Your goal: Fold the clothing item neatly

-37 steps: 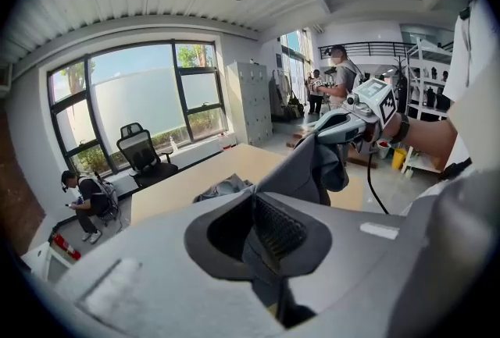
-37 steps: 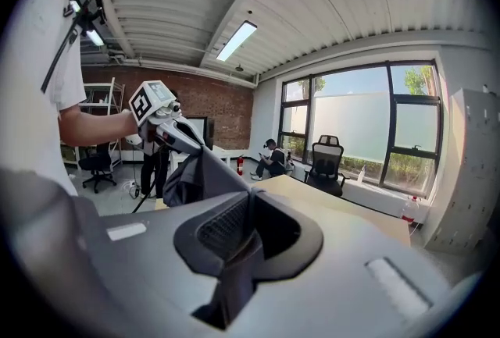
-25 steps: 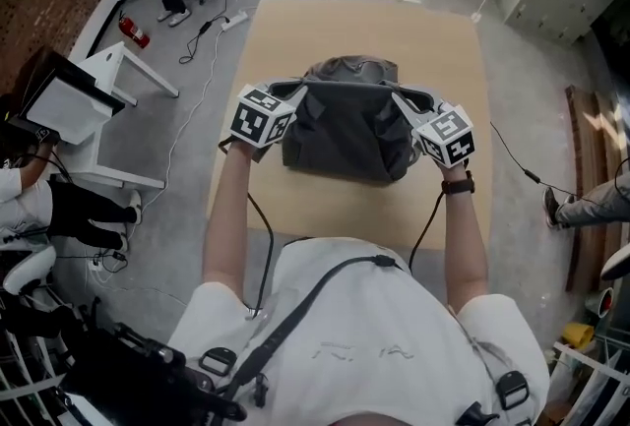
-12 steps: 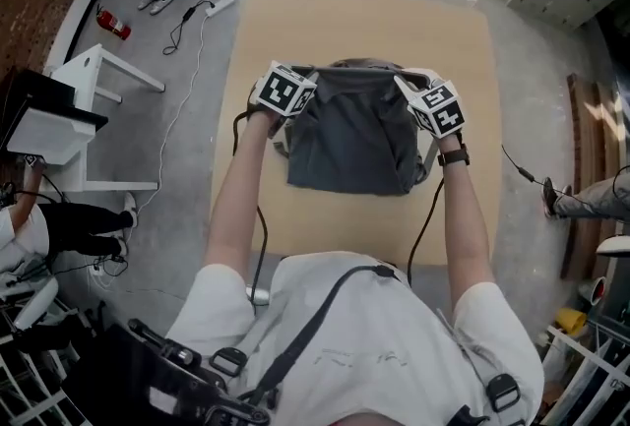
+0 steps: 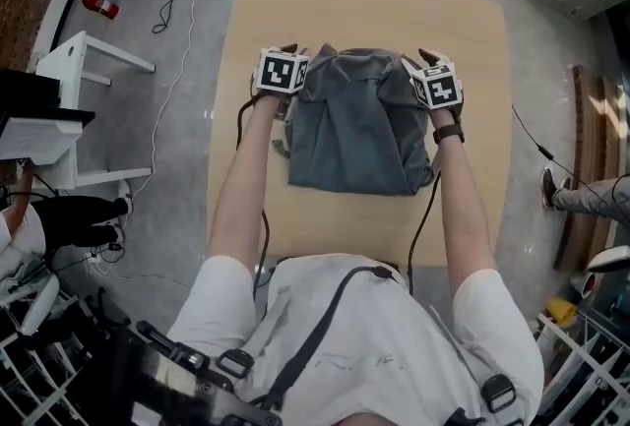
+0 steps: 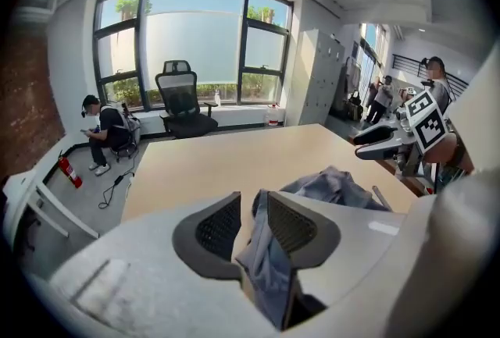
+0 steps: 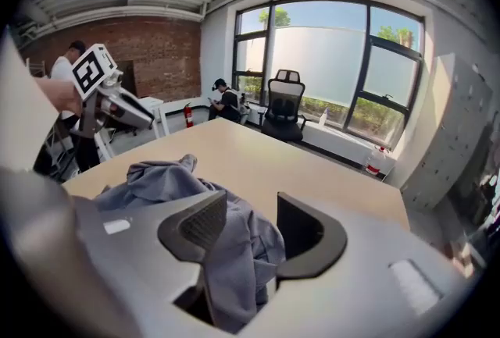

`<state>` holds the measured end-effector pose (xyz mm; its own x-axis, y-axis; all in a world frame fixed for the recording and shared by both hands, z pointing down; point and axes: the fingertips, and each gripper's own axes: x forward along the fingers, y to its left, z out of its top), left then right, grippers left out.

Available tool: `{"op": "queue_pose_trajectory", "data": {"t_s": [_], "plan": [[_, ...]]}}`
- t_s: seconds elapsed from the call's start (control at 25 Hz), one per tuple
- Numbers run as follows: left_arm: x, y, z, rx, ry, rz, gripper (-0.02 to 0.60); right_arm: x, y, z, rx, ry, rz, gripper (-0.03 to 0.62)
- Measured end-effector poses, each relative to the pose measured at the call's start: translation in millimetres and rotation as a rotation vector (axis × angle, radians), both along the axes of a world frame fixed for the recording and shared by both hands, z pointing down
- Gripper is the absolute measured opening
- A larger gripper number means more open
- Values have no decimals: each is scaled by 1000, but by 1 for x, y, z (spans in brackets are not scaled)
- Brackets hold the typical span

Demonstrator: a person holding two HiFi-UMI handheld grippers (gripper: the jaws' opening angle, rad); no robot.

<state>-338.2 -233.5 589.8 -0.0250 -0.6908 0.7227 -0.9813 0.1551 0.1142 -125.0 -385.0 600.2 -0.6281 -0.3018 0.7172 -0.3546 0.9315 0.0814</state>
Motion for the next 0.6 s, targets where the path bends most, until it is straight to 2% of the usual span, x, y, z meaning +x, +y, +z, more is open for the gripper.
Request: {"op": "queue_pose_trajectory", "data": {"t_s": [0.16,0.32,0.44,0.6], "plan": [[-1,34,2,16,3,-38,112,21,1,-9,-26,-109,96,205],[31,74,25,-23,-8,-3,112,53,35,0,-66,-139,121,175],[52,95,54,-71,-60,64,112,77,62,25,-97,-108,106,184],[68,102,74,-113,-191,232,154,83,88,49,-102,-62,16,206]]}}
